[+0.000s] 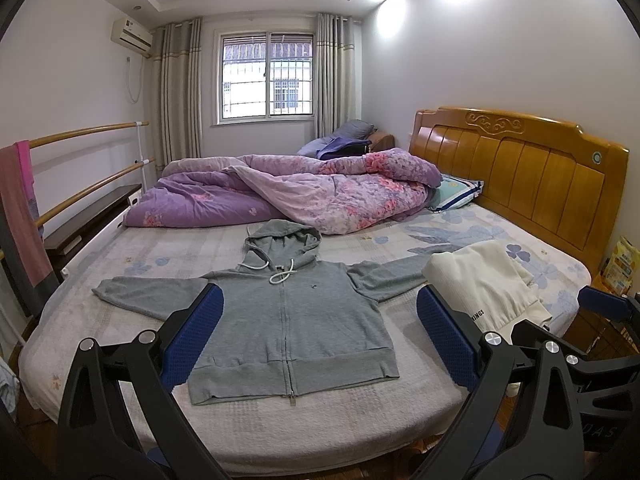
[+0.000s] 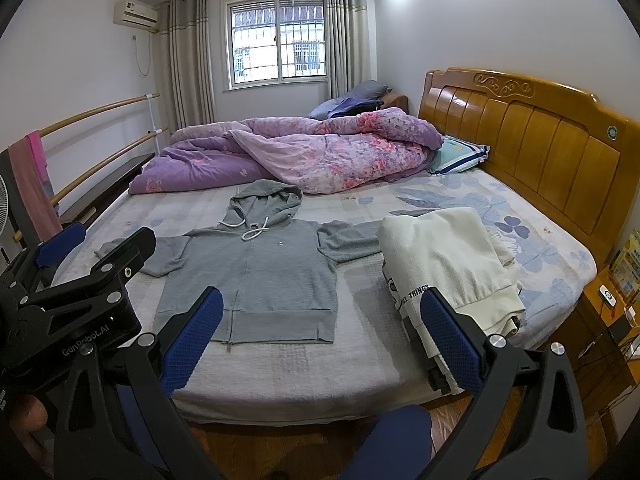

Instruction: Fold large clothes

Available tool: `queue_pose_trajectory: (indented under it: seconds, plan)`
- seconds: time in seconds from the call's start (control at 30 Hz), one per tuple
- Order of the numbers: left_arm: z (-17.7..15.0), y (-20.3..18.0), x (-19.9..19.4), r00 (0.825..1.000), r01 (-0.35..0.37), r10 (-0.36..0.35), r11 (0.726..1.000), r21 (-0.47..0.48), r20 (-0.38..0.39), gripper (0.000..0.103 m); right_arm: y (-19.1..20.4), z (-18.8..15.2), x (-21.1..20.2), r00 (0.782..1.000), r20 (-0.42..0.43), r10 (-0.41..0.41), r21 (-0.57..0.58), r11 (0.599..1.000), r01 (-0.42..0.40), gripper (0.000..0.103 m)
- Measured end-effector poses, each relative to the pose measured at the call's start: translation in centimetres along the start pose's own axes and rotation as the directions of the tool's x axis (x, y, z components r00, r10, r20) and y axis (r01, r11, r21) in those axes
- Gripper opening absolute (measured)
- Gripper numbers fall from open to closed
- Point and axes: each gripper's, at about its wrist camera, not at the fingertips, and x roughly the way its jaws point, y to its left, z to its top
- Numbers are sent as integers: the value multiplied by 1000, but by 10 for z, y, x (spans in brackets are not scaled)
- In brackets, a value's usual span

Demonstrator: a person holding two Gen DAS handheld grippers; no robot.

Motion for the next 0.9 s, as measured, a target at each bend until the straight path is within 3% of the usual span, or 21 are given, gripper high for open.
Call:
queue_pose_trajectory:
  seconds: [0.43,0.73,0.9]
  plan:
    - [-5,9,-3,1000,-6,6,1000,2,8,97,4,3,9,1000,-7,14,5,1000,-14,95]
    - [-12,31,29,999,-41,41,999,-19,-15,97,13,9,34,998,-34,46,0,999,-46,95]
    - [-18,51,61,997,-56,52,997,-58,-64,97,23,14,63,996,-70,63,-18,998,-64,95]
